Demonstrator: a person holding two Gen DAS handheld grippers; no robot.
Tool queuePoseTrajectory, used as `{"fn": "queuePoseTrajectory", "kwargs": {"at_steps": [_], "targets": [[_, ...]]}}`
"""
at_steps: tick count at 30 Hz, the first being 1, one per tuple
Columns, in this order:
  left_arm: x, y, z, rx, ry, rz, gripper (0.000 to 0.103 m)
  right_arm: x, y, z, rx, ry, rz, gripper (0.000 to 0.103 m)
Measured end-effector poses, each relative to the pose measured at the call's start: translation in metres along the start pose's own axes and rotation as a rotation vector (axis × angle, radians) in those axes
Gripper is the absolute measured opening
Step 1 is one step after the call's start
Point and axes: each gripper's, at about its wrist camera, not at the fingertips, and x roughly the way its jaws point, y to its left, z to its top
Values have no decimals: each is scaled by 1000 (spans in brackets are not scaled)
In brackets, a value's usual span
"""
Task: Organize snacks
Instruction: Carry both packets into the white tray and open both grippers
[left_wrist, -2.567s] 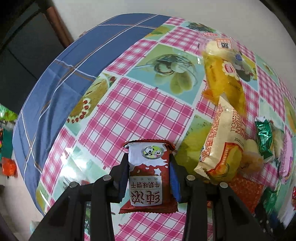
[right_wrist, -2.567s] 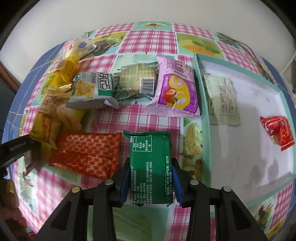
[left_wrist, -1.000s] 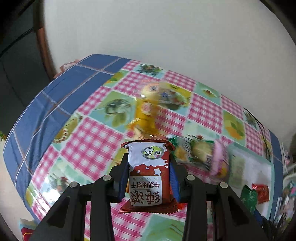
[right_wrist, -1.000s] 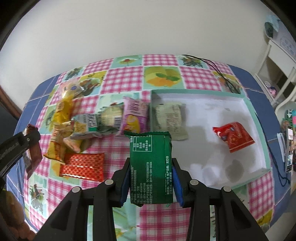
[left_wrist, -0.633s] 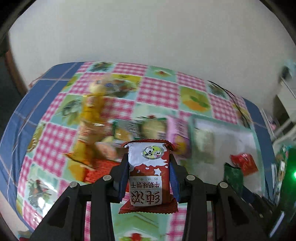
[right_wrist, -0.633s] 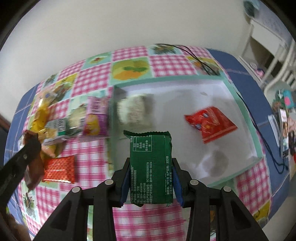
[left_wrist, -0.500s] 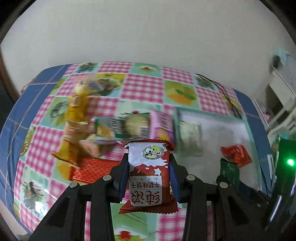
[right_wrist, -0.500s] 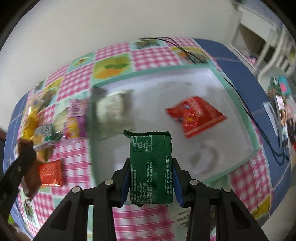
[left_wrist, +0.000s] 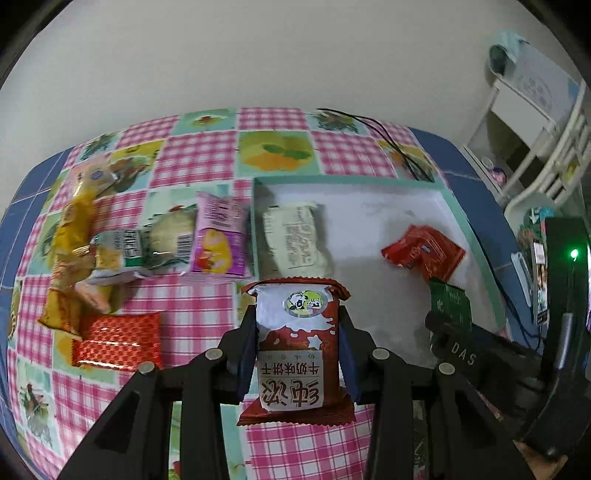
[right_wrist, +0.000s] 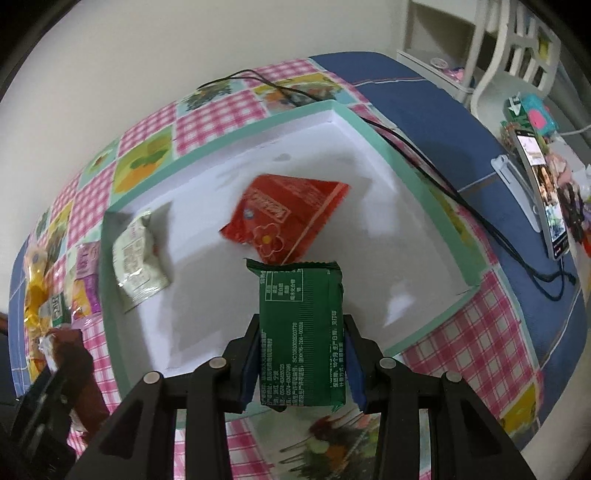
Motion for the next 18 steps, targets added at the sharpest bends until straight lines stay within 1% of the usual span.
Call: {"fn": "queuePoseTrajectory", "kwargs": {"at_steps": [3, 7, 14, 18], "targets": [[9, -5, 1, 28, 3, 10, 41, 1, -3, 1, 8, -4, 3, 43], [19, -10, 0, 48, 15, 3, 41, 2, 0, 0, -1, -8, -3, 43], [24, -18, -1, 79, 35, -13, 41, 4, 2, 1, -10, -2, -5, 43], [22, -18, -1, 81, 38, -10, 49, 4, 4, 0, -16, 6, 4, 43]]}}
